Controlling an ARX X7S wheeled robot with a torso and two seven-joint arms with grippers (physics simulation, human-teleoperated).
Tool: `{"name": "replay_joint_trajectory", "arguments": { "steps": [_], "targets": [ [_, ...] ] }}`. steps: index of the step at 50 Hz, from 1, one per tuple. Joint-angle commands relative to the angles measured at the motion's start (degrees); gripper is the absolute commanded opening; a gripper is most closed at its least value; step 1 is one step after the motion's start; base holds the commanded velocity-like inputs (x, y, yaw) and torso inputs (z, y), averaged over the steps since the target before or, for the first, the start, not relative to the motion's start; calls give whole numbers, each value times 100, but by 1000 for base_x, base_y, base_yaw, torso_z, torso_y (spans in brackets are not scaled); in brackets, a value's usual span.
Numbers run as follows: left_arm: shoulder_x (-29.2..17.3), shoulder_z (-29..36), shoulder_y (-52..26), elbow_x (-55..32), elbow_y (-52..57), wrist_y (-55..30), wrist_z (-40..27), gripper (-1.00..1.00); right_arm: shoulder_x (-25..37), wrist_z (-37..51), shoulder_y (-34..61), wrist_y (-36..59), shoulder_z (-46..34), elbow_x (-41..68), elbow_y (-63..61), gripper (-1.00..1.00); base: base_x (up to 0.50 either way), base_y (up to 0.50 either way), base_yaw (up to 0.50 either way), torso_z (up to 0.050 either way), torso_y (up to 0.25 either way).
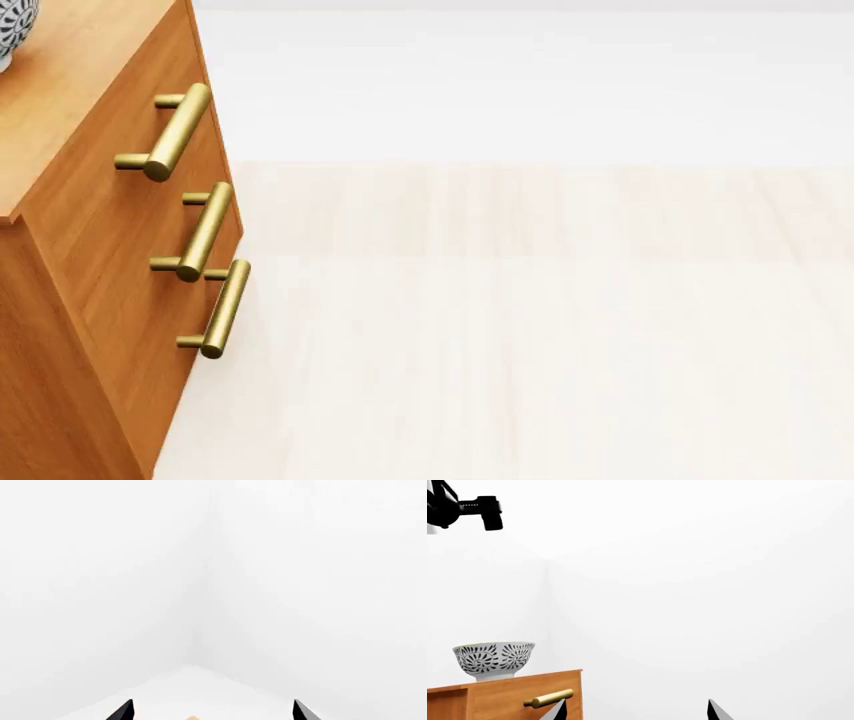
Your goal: Put the bowl on top of the cabinet.
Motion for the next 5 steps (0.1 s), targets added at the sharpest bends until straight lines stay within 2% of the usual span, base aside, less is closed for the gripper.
{"name": "replay_joint_trajectory", "arguments": {
  "steps": [1,3,4,5],
  "targets": [
    [119,1170,363,-674,1768,-937,13,100,13,-20,-19,-44,-2,35,6,100,0,0,0,0,0],
    [200,1315,613,-1033,2096,-1162,-9,100,13,-8,-30,-28,4,2,-16,100,0,0,0,0,0],
    [73,1726,640,-1595,2095,-1214,-78,100,14,-12,-28,-29,0,6,-17,100,0,0,0,0,0],
    [-54,2294,903,-2398,2481,-1216,-729,100,3,-19,-6,-8,-19,3,-9,100,0,0,0,0,0]
  ]
}}
